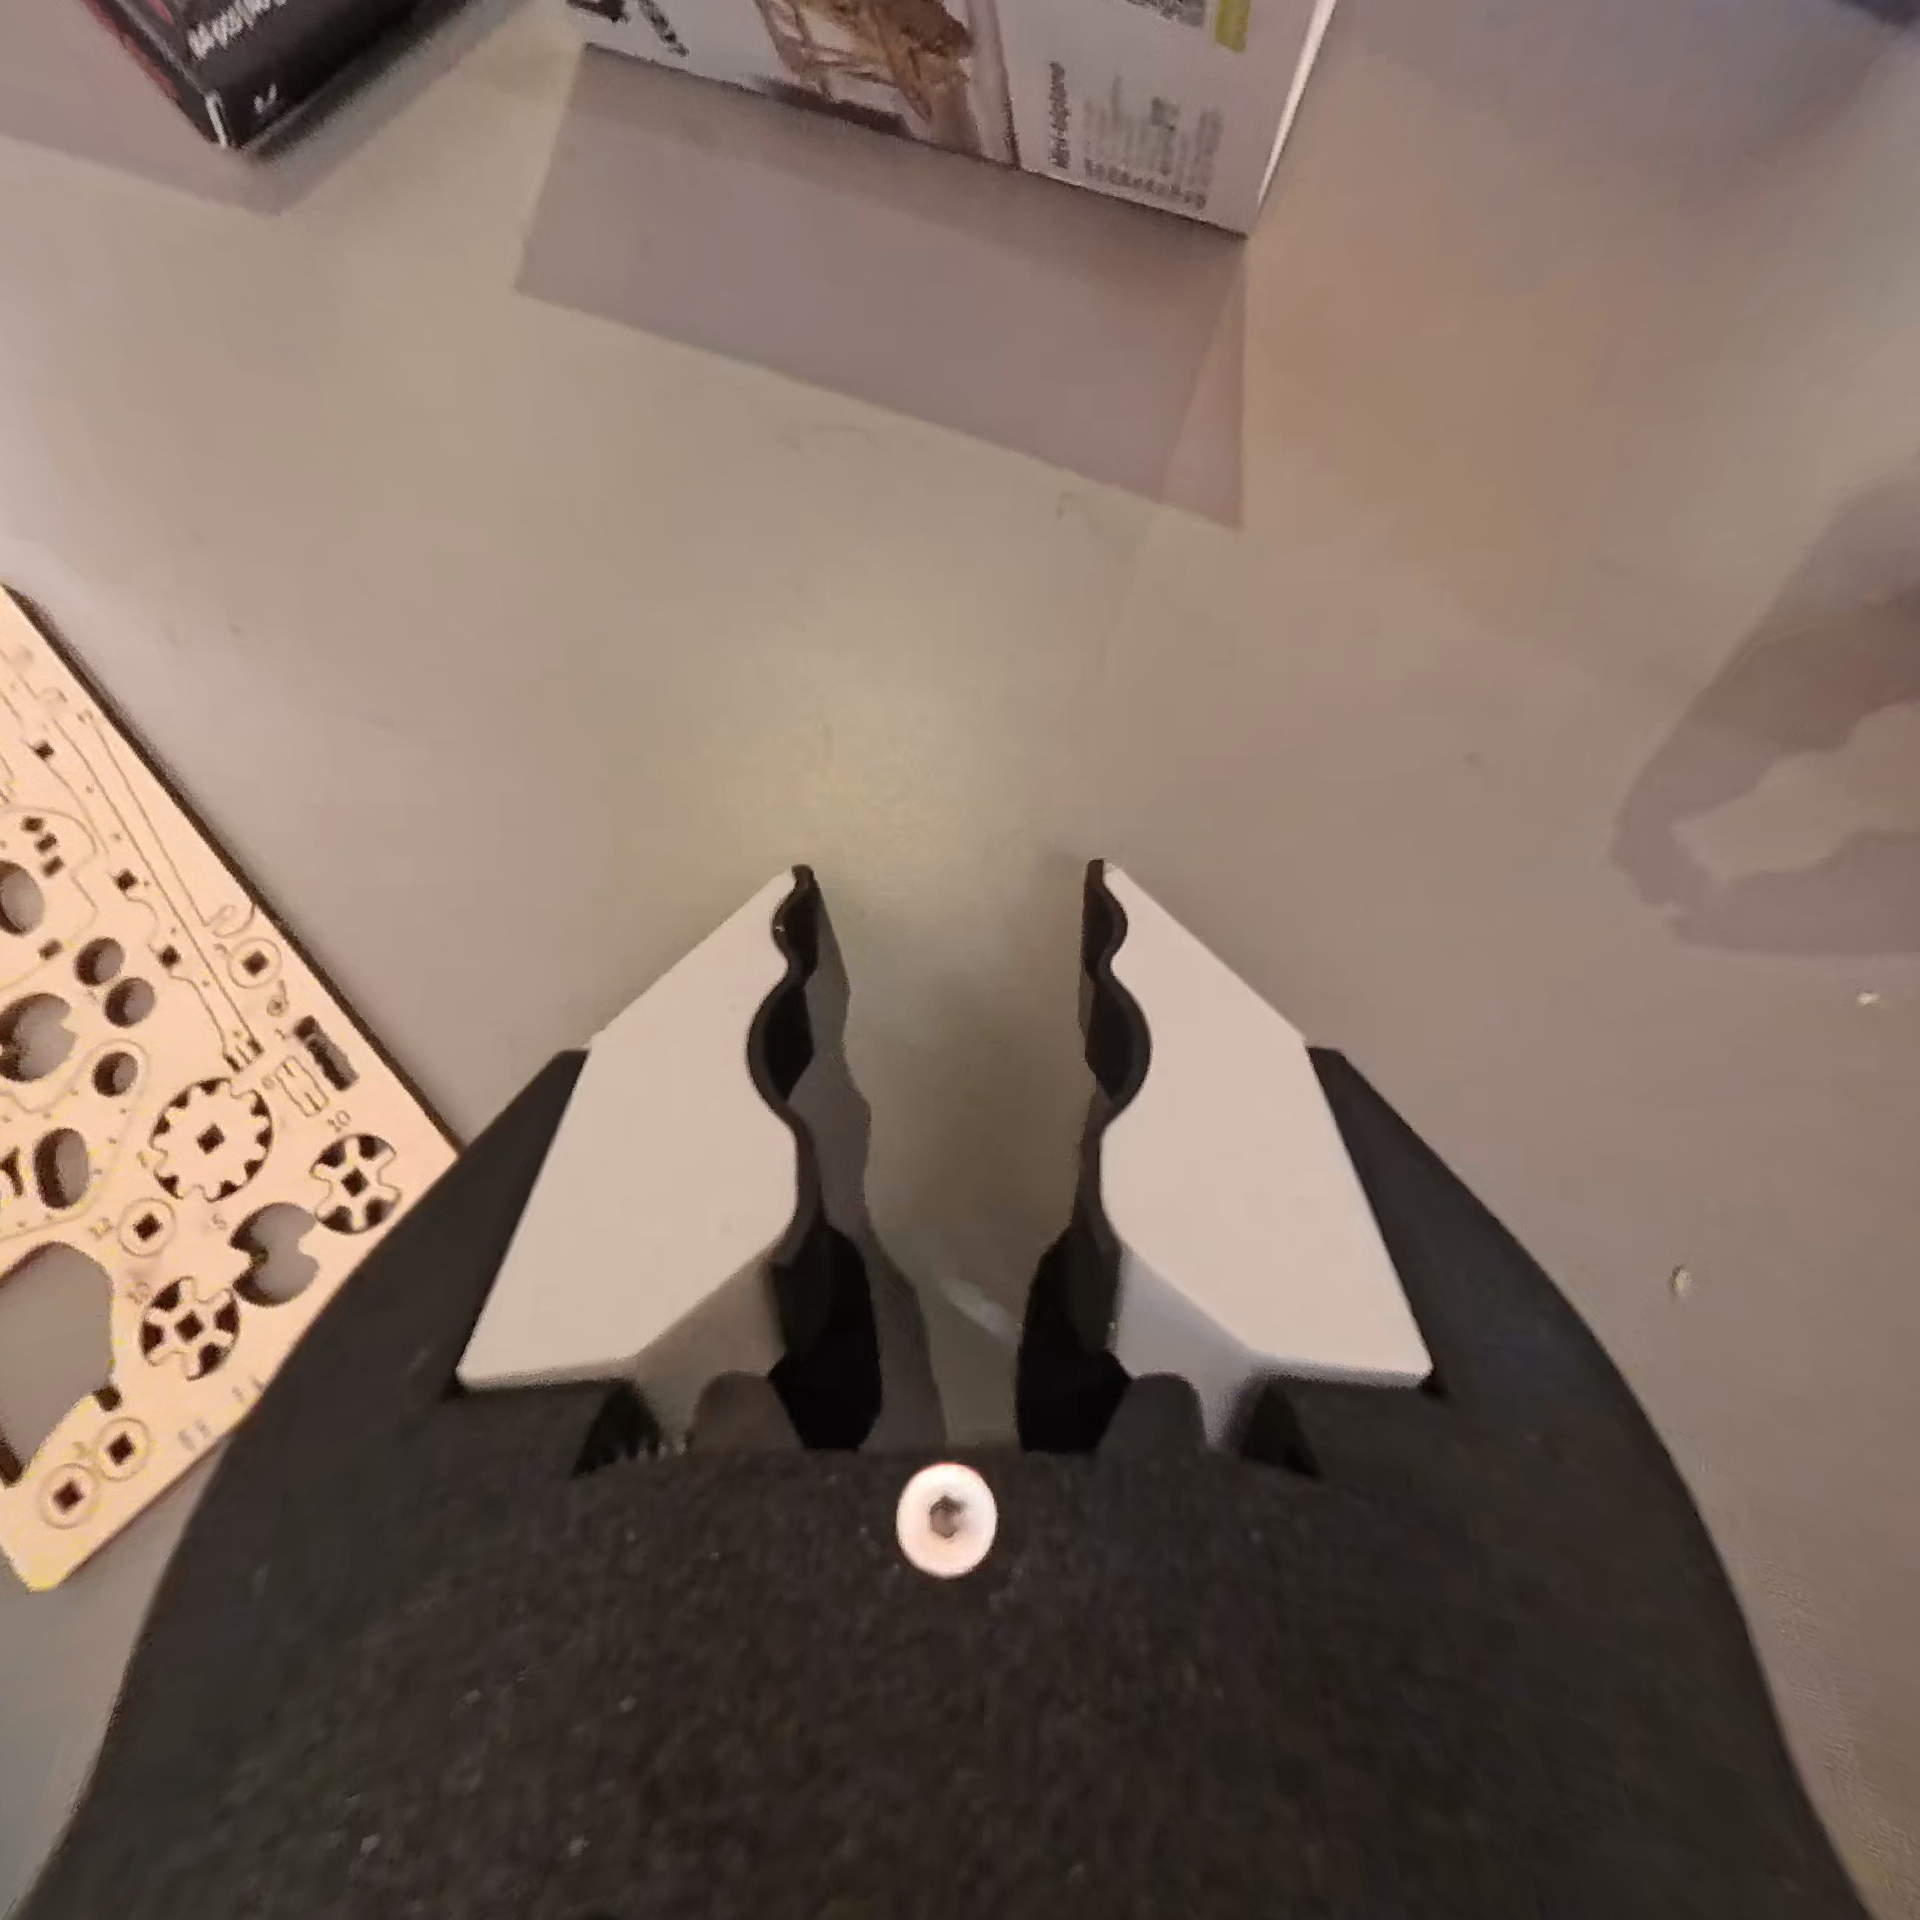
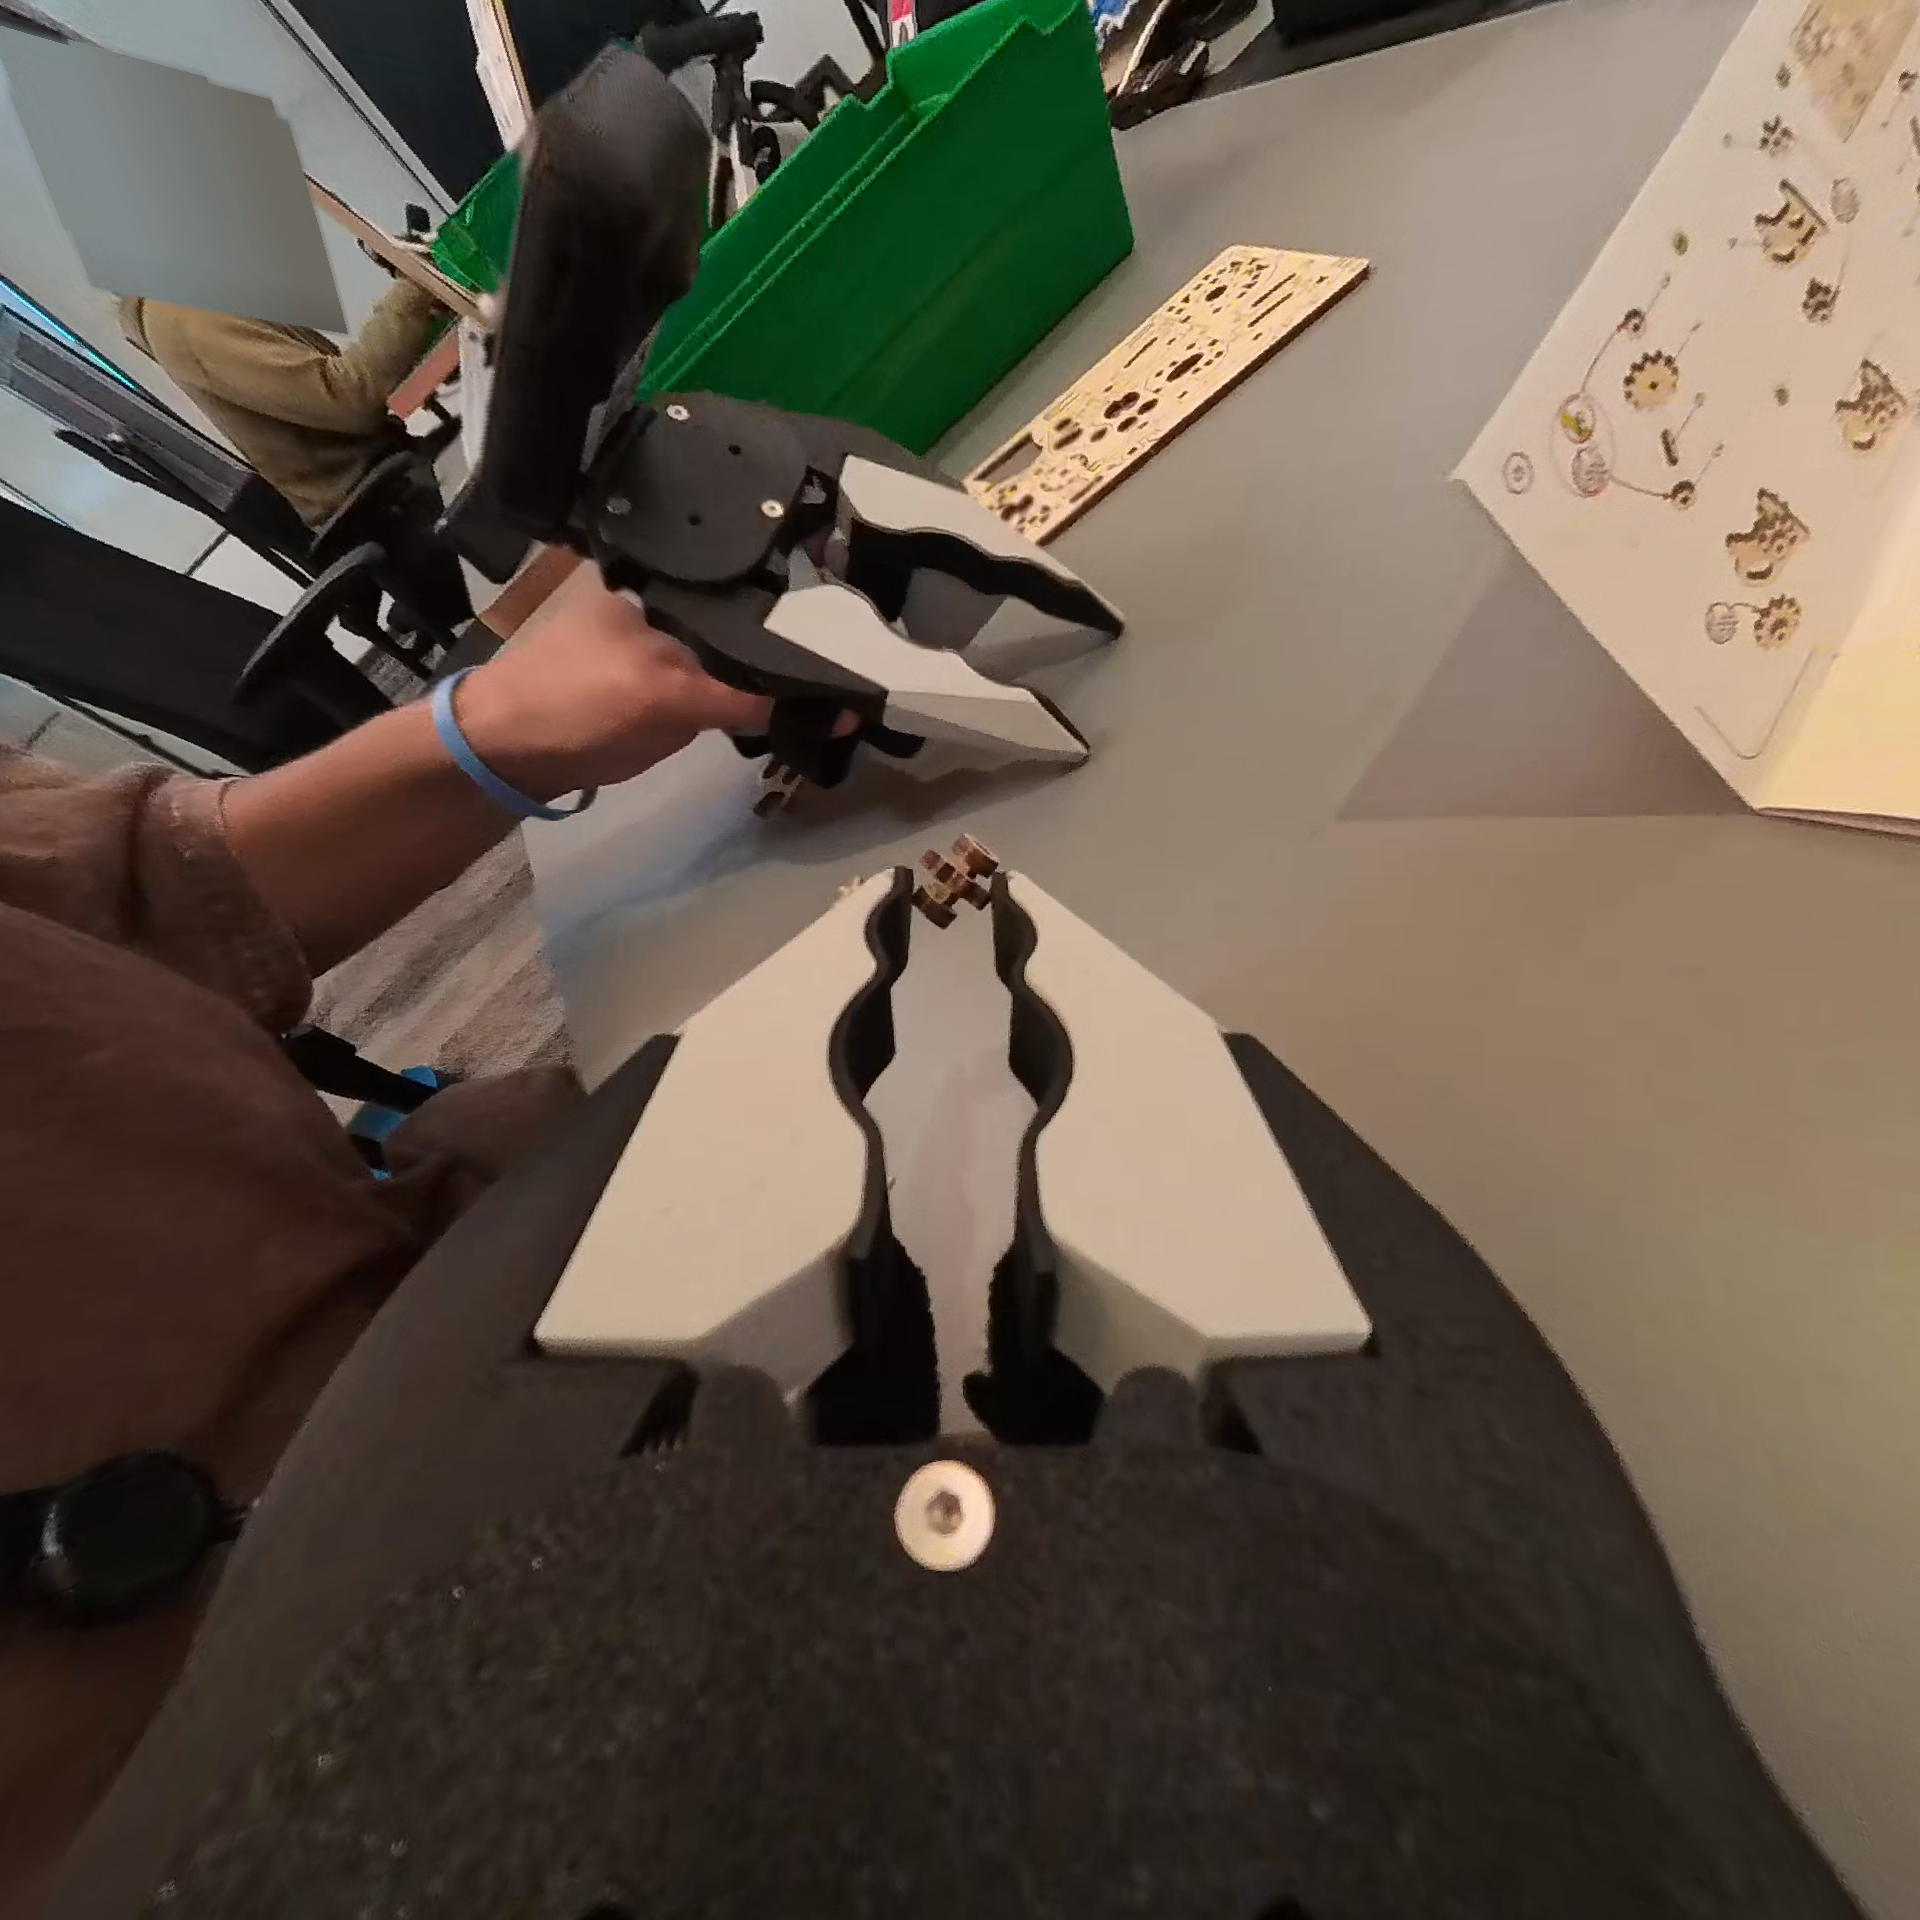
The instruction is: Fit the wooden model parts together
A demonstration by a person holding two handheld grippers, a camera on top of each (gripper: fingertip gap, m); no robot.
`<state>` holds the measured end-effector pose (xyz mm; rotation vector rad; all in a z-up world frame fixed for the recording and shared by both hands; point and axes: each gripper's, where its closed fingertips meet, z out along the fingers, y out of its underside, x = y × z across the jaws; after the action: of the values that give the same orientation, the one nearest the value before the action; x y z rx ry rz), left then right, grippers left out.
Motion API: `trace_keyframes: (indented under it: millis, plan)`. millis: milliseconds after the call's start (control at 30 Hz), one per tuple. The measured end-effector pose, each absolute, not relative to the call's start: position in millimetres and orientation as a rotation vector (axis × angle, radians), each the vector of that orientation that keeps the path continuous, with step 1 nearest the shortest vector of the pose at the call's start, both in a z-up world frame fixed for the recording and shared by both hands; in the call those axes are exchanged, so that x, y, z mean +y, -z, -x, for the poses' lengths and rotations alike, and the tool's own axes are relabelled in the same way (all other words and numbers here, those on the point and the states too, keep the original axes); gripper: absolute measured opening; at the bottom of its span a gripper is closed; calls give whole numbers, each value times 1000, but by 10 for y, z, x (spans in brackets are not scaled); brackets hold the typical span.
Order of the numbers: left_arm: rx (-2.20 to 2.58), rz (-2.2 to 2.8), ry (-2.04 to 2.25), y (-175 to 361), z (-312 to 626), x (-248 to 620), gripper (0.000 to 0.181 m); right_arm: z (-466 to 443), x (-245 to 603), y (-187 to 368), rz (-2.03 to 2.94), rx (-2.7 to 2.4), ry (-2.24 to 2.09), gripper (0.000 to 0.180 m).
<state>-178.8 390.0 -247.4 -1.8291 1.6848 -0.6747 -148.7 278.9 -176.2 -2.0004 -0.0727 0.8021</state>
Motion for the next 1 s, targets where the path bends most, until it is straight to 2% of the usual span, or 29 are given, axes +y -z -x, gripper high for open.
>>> trace_keyframes:
  millis: [133, 233, 300, 533, 700, 767, 867, 1000]
  plan:
    - [1671, 1847, 702, 2469, 1813, 3886, 52, 1527, 2759, 1691, 1979, -31, -822, 15]
    - [1712, 1969, 670, 2400, 1949, 3830, 46, 1517, 2729, 1653, 1957, 20, -810, 14]
    - [1671, 1979, 718, 2221, 2066, 3821, 53, 1551, 2684, 1620, 1935, 50, -835, 14]
    - [1615, 1610, 928, 1784, 2621, 3424, 51, 1590, 2584, 1690, 1988, -70, -746, 15]
    - [1543, 1341, 1031, 1463, 2424, 2802, 46, 1917, 2526, 1547, 1895, -63, -1023, 14]
    - [1575, 1419, 1067, 1503, 2294, 2619, 61, 2033, 2511, 1401, 1810, 26, -1228, 15]
    - [1613, 1400, 1183, 1415, 2201, 2379, 54, 2179, 2452, 1265, 1693, 117, -1509, 14]
    - [1601, 1275, 1242, 1217, 2220, 2255, 54, 2377, 2354, 1215, 1660, 63, -1661, 14]
